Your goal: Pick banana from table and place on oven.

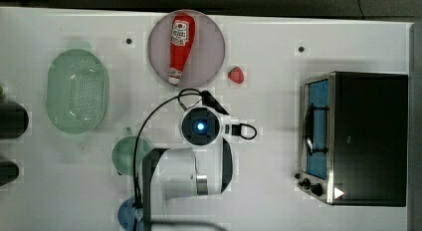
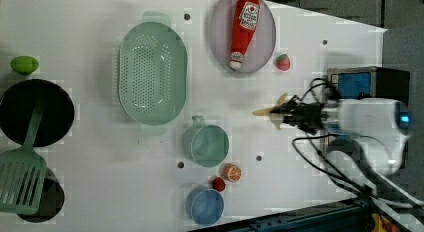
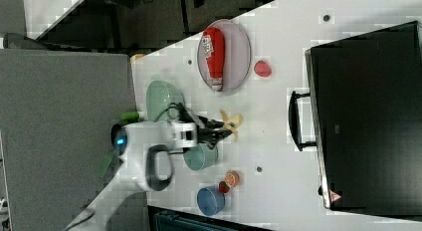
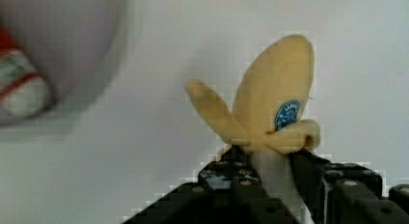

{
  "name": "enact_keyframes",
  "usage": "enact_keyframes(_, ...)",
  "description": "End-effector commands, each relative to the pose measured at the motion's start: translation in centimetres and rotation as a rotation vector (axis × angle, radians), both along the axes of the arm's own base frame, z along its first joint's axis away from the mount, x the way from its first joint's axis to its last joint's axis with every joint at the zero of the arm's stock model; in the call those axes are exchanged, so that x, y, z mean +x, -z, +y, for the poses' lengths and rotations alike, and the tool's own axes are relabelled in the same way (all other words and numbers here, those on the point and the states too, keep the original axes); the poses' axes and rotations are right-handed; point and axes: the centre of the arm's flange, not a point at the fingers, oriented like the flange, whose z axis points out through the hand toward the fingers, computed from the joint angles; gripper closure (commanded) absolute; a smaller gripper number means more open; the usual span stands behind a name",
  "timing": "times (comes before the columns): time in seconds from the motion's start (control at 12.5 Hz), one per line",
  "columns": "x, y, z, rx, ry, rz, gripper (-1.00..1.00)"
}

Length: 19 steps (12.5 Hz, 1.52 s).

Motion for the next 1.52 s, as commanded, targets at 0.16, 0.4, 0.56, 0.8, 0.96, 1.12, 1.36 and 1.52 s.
enact_keyframes(0.16, 1.8, -13.9, -0.2, -0.009, 0.036, -0.113, 0.50)
enact_keyframes(0.4, 1.0, -21.8, -1.4, -0.022, 0.063, -0.047, 0.50)
enact_keyframes(0.56, 0.4, -26.7, -2.7, -0.024, 0.087, 0.001, 0.50)
enact_keyframes(0.8, 0.4, -31.8, -6.1, -0.012, 0.120, 0.018, 0.50)
enact_keyframes(0.96, 1.1, -32.9, -9.9, -0.002, 0.070, -0.006, 0.50)
enact_keyframes(1.12, 1.5, -32.3, -14.6, 0.006, 0.019, 0.002, 0.50)
enact_keyframes(1.36, 1.7, -30.2, -22.5, 0.010, -0.061, 0.026, 0.50)
enact_keyframes(1.52, 1.3, -28.3, -28.1, -0.005, -0.101, 0.027, 0.50)
